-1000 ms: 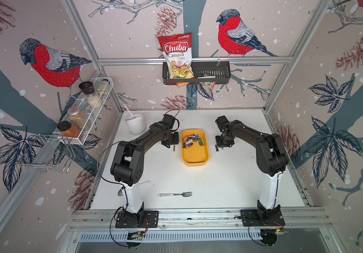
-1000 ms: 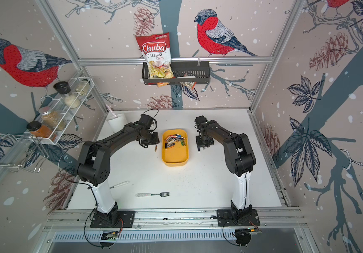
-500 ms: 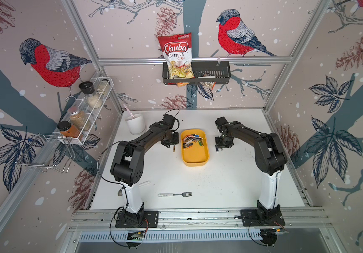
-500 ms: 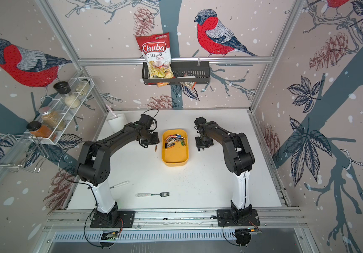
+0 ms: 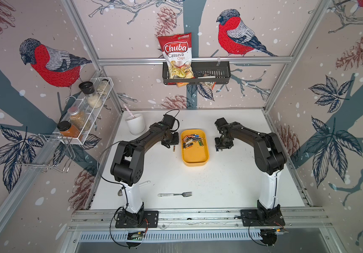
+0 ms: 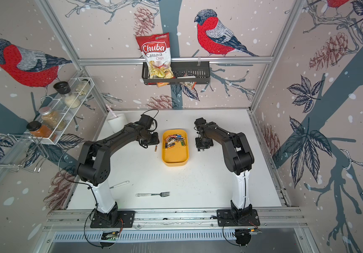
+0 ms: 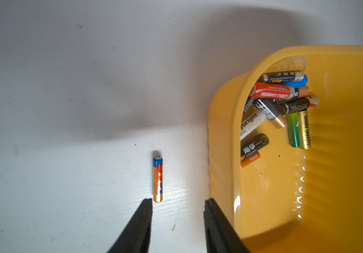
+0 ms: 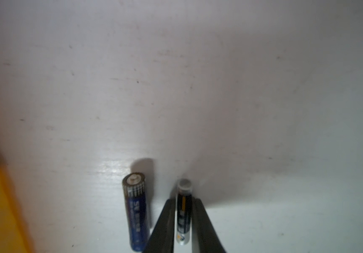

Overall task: Take the batteries out of the storage box
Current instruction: Place the battery at the center of the board.

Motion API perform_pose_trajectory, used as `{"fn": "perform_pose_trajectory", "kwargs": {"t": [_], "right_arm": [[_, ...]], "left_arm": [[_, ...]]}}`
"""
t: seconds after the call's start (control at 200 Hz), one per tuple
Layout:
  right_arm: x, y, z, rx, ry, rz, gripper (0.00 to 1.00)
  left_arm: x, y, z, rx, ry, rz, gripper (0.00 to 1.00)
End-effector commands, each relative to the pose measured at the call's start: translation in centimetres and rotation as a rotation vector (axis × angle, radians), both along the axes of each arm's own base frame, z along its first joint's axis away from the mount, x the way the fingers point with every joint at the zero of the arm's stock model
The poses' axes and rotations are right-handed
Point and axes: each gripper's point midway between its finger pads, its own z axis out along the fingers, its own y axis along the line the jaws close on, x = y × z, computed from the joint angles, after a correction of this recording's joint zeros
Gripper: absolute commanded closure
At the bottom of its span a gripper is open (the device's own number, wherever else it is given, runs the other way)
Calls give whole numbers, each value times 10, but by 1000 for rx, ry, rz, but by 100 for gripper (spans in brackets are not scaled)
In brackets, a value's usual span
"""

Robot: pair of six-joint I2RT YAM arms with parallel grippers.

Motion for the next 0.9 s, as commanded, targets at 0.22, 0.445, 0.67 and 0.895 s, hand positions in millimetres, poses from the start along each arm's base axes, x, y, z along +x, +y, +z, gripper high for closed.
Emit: {"fn": "perform_pose_trajectory", "kwargs": {"t": [0.22,0.445,0.67,0.895], "right_arm": [[0,0,2,-4,-2,8,75],[2,0,5,-3,-8,8,74],[4,1,10,1,-19,7,73],[7,3,18,4,-34,6,73]], "left_arm": [[-1,2,3,13,-3,1,56],[-1,2,5,14,-7,0,56],[0,2,9,14,-13,3,56],[4,1,19,17,-29,1,56]]}}
